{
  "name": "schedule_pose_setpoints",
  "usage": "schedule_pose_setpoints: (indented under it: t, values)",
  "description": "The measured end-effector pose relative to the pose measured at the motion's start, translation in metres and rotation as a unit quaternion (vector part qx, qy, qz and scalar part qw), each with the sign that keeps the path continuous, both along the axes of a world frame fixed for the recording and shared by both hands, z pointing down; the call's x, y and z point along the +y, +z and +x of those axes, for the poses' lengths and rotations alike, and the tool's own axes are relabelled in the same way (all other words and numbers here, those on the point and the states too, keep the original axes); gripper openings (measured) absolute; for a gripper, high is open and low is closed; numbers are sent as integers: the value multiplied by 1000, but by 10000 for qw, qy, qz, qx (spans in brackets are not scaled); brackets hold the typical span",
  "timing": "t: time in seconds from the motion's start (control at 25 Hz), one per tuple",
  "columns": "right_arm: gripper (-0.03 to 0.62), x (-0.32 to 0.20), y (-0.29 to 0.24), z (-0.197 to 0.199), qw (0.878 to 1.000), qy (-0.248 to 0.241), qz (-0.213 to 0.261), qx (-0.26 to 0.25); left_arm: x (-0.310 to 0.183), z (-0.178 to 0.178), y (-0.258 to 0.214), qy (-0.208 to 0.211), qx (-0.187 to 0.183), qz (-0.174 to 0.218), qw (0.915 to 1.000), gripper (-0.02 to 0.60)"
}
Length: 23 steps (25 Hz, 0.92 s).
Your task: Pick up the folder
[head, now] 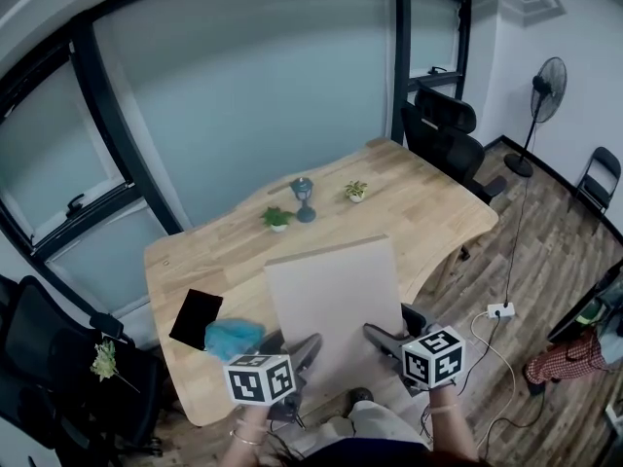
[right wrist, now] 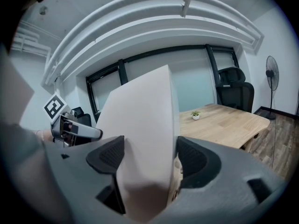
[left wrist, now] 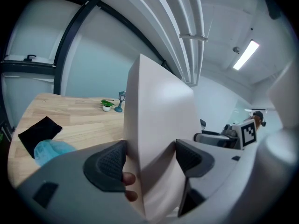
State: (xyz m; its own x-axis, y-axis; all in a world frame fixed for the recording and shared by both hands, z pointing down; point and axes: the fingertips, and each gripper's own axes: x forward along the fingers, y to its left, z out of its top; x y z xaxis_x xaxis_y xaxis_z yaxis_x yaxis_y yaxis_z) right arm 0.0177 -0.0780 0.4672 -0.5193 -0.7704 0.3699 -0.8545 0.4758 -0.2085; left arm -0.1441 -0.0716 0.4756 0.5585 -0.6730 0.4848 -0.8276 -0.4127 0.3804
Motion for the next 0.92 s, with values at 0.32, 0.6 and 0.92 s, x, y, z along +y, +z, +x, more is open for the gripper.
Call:
schedule_pose_setpoints:
  t: [0.32,0.6,0.92]
  values:
    - [362,12,0,-8,10000,52,12,21,9,-8,0,22,63,39,10000,328]
    - [362,11,4,-13,9999,8,-43,149,9,-13,7,-16,142,-17,9999,328]
    - [362,-1,0,-22,9995,-75,13,317,-1,-21,6,-42,192,-2,9998,328]
